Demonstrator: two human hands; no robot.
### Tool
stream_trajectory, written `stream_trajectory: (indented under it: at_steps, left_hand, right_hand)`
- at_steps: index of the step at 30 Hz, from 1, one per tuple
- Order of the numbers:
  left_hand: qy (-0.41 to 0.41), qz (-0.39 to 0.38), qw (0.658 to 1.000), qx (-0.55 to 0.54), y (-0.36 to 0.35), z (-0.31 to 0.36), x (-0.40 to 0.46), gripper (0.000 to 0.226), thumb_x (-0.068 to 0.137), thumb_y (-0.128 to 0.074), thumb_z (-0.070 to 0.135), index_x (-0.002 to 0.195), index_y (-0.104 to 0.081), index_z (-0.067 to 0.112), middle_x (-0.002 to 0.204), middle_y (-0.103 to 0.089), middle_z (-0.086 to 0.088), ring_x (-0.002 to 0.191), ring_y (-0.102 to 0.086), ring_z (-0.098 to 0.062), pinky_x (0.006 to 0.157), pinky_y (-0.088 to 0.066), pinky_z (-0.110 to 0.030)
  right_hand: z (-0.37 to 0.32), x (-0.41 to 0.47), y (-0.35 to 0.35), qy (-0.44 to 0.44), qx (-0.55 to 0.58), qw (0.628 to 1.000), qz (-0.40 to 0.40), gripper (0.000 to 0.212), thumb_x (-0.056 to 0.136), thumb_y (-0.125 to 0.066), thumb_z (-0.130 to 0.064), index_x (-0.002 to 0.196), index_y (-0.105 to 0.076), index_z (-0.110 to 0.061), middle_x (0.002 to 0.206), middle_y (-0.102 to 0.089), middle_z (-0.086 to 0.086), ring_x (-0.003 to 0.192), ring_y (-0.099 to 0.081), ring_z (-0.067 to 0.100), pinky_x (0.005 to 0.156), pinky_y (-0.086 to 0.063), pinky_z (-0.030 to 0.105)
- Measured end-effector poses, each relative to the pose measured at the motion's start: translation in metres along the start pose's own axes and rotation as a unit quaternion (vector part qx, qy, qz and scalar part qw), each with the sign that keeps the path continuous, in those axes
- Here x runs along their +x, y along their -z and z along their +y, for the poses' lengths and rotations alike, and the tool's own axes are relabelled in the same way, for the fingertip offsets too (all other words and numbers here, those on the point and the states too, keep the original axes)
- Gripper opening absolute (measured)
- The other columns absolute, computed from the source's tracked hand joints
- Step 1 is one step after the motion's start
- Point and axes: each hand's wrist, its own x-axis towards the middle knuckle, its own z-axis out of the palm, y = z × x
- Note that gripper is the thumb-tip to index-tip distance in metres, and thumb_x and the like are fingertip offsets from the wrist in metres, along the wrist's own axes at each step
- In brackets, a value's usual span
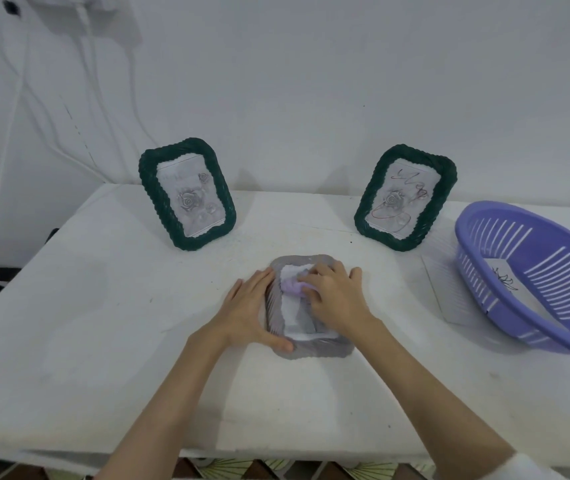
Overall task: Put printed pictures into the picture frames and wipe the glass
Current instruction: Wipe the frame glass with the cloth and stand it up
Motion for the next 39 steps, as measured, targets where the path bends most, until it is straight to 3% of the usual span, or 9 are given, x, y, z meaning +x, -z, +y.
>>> stream_trajectory:
  at_steps: [4, 7, 13, 18, 20, 24, 27, 31, 39]
  left_hand:
    - [0.000, 0.000, 1.000, 0.003, 0.000, -0.001, 0.001, 0.143, 0.033, -0.057, 0.080, 0.148, 0.004, 0.021, 0.156, 0.004, 0.009, 0.142, 0.007, -0.004, 0.112, 0.013, -0.027]
    - [-0.002, -0.004, 1.000, 0.007, 0.000, -0.002, 0.002, 0.142, 0.034, -0.057, 0.081, 0.148, 0.006, 0.022, 0.156, 0.006, 0.010, 0.142, 0.009, -0.004, 0.113, 0.013, -0.028]
    - [-0.007, -0.001, 1.000, 0.005, -0.002, -0.003, 0.002, 0.140, 0.035, -0.056, 0.080, 0.147, 0.006, 0.024, 0.156, 0.007, 0.010, 0.141, 0.012, -0.002, 0.113, 0.013, -0.026]
    - [0.001, -0.006, 1.000, 0.008, -0.001, -0.002, 0.001, 0.143, 0.034, -0.056, 0.081, 0.148, 0.006, 0.021, 0.157, 0.007, 0.009, 0.142, 0.011, -0.003, 0.113, 0.013, -0.026]
    - [-0.002, -0.006, 1.000, 0.009, -0.001, -0.002, 0.001, 0.142, 0.034, -0.056, 0.081, 0.147, 0.006, 0.023, 0.156, 0.007, 0.009, 0.142, 0.011, -0.003, 0.114, 0.013, -0.028]
    - [-0.012, 0.001, 1.000, 0.004, -0.002, -0.002, 0.001, 0.138, 0.036, -0.056, 0.081, 0.147, 0.006, 0.026, 0.157, 0.005, 0.010, 0.141, 0.011, 0.000, 0.115, 0.012, -0.030]
    - [-0.013, 0.010, 1.000, 0.008, -0.004, -0.003, 0.001, 0.139, 0.037, -0.054, 0.081, 0.148, 0.005, 0.022, 0.156, 0.006, 0.010, 0.134, 0.012, 0.006, 0.114, 0.012, -0.027]
    - [-0.008, 0.017, 1.000, 0.024, -0.006, -0.006, 0.003, 0.142, 0.035, -0.052, 0.084, 0.148, 0.006, 0.020, 0.156, 0.006, 0.011, 0.138, 0.011, 0.003, 0.115, 0.012, -0.028]
    - [-0.015, 0.029, 0.999, 0.003, -0.009, -0.008, 0.000, 0.144, 0.030, -0.040, 0.098, 0.148, -0.001, 0.025, 0.156, 0.004, 0.014, 0.140, 0.007, 0.003, 0.115, 0.012, -0.028]
  right_hand:
    - [0.006, -0.018, -0.001, -0.046, -0.048, 0.995, 0.070, 0.023, 0.080, -0.055, -0.010, 0.099, -0.067, -0.017, 0.108, -0.062, 0.004, 0.095, -0.048, 0.030, 0.075, -0.018, 0.037]
    - [-0.001, 0.004, -0.004, -0.069, -0.028, 0.996, 0.046, 0.024, 0.083, -0.052, -0.010, 0.103, -0.065, -0.016, 0.113, -0.057, 0.003, 0.103, -0.044, 0.029, 0.081, -0.022, 0.039]
    - [-0.019, -0.003, -0.013, 0.055, -0.025, 0.996, 0.067, 0.022, 0.062, -0.070, -0.013, 0.079, -0.069, -0.026, 0.087, -0.065, -0.005, 0.075, -0.057, 0.027, 0.067, -0.040, 0.040]
    - [-0.003, -0.018, -0.009, 0.027, -0.093, 0.991, 0.090, 0.030, 0.047, -0.076, -0.018, 0.073, -0.069, -0.030, 0.075, -0.062, -0.009, 0.066, -0.056, 0.022, 0.067, -0.016, 0.032]
    - [-0.006, -0.003, -0.005, -0.015, -0.088, 0.994, 0.060, 0.026, 0.057, -0.075, -0.015, 0.080, -0.070, -0.026, 0.083, -0.064, -0.005, 0.076, -0.056, 0.027, 0.069, -0.030, 0.036]
    - [-0.018, 0.019, -0.009, -0.002, 0.003, 1.000, 0.006, 0.025, 0.083, -0.055, -0.013, 0.102, -0.066, -0.024, 0.112, -0.058, 0.000, 0.103, -0.047, 0.031, 0.082, -0.025, 0.041]
    - [-0.018, -0.013, -0.007, 0.048, 0.010, 0.998, 0.047, 0.017, 0.071, -0.063, -0.017, 0.082, -0.069, -0.027, 0.093, -0.065, -0.003, 0.079, -0.054, 0.028, 0.072, -0.029, 0.039]
    - [-0.005, -0.060, 0.002, 0.133, -0.027, 0.990, 0.048, 0.017, 0.062, -0.063, -0.022, 0.072, -0.064, -0.036, 0.081, -0.061, -0.015, 0.067, -0.050, 0.017, 0.063, -0.002, 0.028]
    - [0.011, -0.044, 0.002, 0.032, -0.113, 0.990, 0.080, 0.020, 0.056, -0.070, -0.020, 0.070, -0.067, -0.035, 0.073, -0.060, -0.011, 0.060, -0.051, 0.019, 0.067, -0.009, 0.030]
